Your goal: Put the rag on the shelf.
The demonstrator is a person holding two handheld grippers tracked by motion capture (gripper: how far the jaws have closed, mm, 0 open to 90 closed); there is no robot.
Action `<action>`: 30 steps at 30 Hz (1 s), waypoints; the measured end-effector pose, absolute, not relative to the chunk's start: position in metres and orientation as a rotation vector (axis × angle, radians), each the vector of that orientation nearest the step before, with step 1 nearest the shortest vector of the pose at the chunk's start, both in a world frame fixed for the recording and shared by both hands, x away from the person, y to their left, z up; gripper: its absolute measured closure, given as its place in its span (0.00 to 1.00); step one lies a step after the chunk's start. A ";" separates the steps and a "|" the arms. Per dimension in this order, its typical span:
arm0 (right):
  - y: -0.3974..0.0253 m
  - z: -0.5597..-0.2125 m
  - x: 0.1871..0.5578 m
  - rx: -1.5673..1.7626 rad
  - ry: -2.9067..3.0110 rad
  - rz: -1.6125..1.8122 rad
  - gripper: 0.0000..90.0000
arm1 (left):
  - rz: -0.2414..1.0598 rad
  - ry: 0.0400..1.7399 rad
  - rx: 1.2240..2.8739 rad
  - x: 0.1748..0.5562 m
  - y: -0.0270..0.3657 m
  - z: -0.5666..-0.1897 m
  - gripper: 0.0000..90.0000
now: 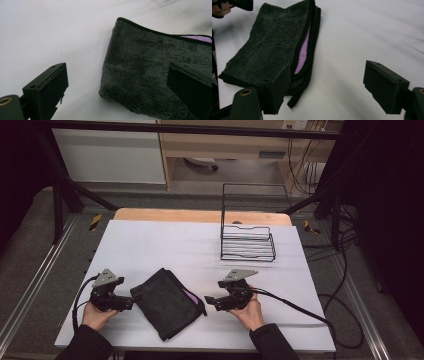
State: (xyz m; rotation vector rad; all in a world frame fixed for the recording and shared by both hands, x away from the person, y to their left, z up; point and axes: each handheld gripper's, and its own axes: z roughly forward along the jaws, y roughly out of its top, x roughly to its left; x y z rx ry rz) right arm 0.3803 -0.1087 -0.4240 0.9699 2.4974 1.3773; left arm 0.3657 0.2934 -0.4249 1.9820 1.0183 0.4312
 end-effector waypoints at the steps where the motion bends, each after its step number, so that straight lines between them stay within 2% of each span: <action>1: -0.105 -0.424 0.380 0.963 2.503 1.373 0.31 | 0.431 1.018 1.982 0.366 0.293 -0.425 0.04; 3: -0.097 -0.424 0.379 0.940 2.520 1.381 0.37 | 0.431 1.021 1.981 0.366 0.294 -0.425 0.04; 4: -0.097 -0.424 0.379 0.940 2.520 1.381 0.37 | 0.431 1.021 1.981 0.366 0.294 -0.425 0.04; 5: -0.089 -0.423 0.377 0.914 2.537 1.382 0.44 | 0.430 1.022 1.980 0.366 0.294 -0.425 0.04; 6: -0.089 -0.423 0.377 0.914 2.537 1.382 0.44 | 0.430 1.023 1.980 0.366 0.294 -0.425 0.04; 7: -0.080 -0.424 0.375 0.885 2.557 1.385 0.51 | 0.430 1.022 1.981 0.366 0.294 -0.425 0.04; 11: -0.065 -0.429 0.373 0.836 2.612 1.352 0.62 | 0.430 1.022 1.981 0.366 0.294 -0.425 0.04; 18: -0.049 -0.442 0.373 0.820 2.659 1.255 0.74 | 0.429 1.024 1.979 0.366 0.294 -0.425 0.04; 19: -0.048 -0.445 0.372 0.808 2.661 1.247 0.81 | 0.430 1.024 1.979 0.366 0.294 -0.425 0.04; 20: -0.048 -0.445 0.372 0.808 2.661 1.247 0.81 | 0.429 1.025 1.978 0.366 0.294 -0.425 0.04; 21: -0.048 -0.444 0.372 0.813 2.652 1.247 0.92 | 0.428 1.026 1.979 0.366 0.294 -0.425 0.04; 22: -0.048 -0.444 0.372 0.813 2.652 1.247 0.92 | 0.428 1.026 1.979 0.366 0.294 -0.425 0.04; 23: -0.049 -0.441 0.372 0.805 2.644 1.248 0.97 | 0.427 1.026 1.979 0.366 0.294 -0.425 0.04; 30: -0.053 -0.432 0.373 0.808 2.623 1.276 0.99 | 0.429 1.025 1.978 0.366 0.294 -0.425 0.04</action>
